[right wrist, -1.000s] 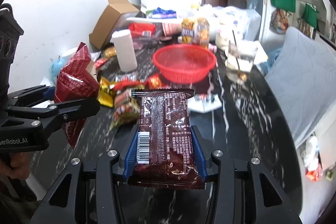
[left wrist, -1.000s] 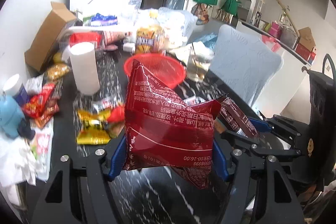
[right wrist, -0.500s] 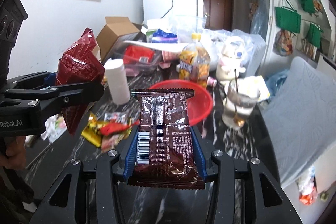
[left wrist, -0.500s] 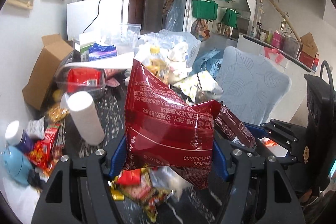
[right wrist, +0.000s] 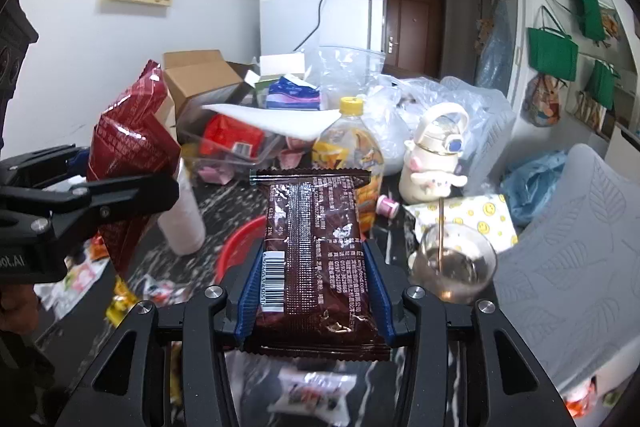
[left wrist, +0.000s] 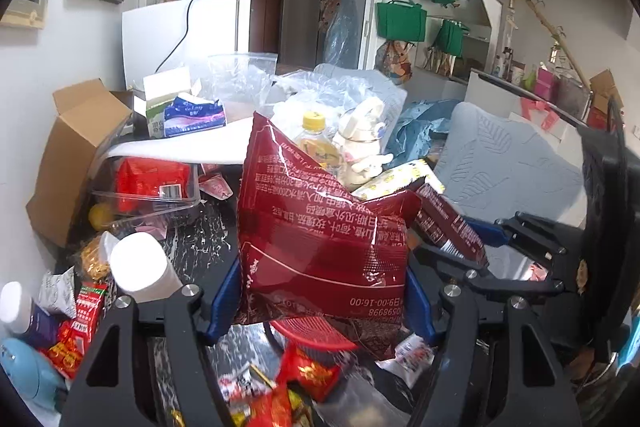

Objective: Organize snacks
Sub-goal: 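Lift and carry the chocolate bar and red bag toward the red basket with both grippers, then open the right gripper over the red basket while the left releases the red bag into it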

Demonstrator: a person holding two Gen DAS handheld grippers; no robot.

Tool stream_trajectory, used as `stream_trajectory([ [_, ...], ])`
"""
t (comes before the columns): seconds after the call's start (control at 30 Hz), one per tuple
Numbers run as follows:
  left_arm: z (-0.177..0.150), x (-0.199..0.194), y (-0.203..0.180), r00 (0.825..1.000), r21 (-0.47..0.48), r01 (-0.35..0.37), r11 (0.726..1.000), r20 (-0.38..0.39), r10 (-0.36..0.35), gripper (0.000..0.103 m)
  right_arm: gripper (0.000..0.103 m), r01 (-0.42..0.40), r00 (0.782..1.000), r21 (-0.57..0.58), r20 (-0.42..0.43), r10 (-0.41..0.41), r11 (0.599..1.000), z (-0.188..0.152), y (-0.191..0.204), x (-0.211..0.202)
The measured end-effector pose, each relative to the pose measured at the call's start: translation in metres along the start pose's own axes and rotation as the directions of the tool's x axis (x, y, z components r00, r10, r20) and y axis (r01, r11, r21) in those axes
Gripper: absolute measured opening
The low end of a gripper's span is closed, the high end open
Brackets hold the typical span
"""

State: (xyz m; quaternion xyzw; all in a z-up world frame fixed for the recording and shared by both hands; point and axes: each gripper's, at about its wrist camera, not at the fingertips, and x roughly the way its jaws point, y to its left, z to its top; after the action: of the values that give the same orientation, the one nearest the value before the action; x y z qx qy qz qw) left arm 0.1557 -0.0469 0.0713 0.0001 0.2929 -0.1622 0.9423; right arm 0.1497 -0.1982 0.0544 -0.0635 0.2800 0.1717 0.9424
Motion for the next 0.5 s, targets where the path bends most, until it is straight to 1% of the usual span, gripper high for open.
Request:
stream_trajectory([
  [0.13,0.002,0.027,0.009,1.000,-0.030,-0.021,0.999,-0.018,0.021,0.068,0.046,-0.007,1.000,-0.005,-0.018,0.007,1.000,0.009,-0.008,0.024],
  [0.2,0.004,0.037,0.013,0.999,-0.050,-0.043,0.998,-0.011,0.043,0.068,0.046,-0.011,0.999,-0.017,-0.036,0.010,1.000,0.012,-0.011,0.036],
  [0.27,0.005,0.048,0.018,0.998,-0.066,-0.055,0.996,-0.016,0.054,0.068,0.046,-0.009,0.999,-0.008,-0.035,0.009,1.000,0.018,-0.015,0.047],
  [0.4,0.006,0.068,0.026,0.997,-0.075,-0.057,0.996,-0.054,0.053,0.068,0.046,-0.012,0.999,-0.011,-0.043,0.012,1.000,0.024,-0.017,0.062],
  [0.5,0.001,0.081,0.025,0.994,-0.077,-0.052,0.996,-0.095,0.044,0.068,0.046,-0.021,0.997,-0.009,-0.070,0.020,1.000,0.021,-0.018,0.069],
])
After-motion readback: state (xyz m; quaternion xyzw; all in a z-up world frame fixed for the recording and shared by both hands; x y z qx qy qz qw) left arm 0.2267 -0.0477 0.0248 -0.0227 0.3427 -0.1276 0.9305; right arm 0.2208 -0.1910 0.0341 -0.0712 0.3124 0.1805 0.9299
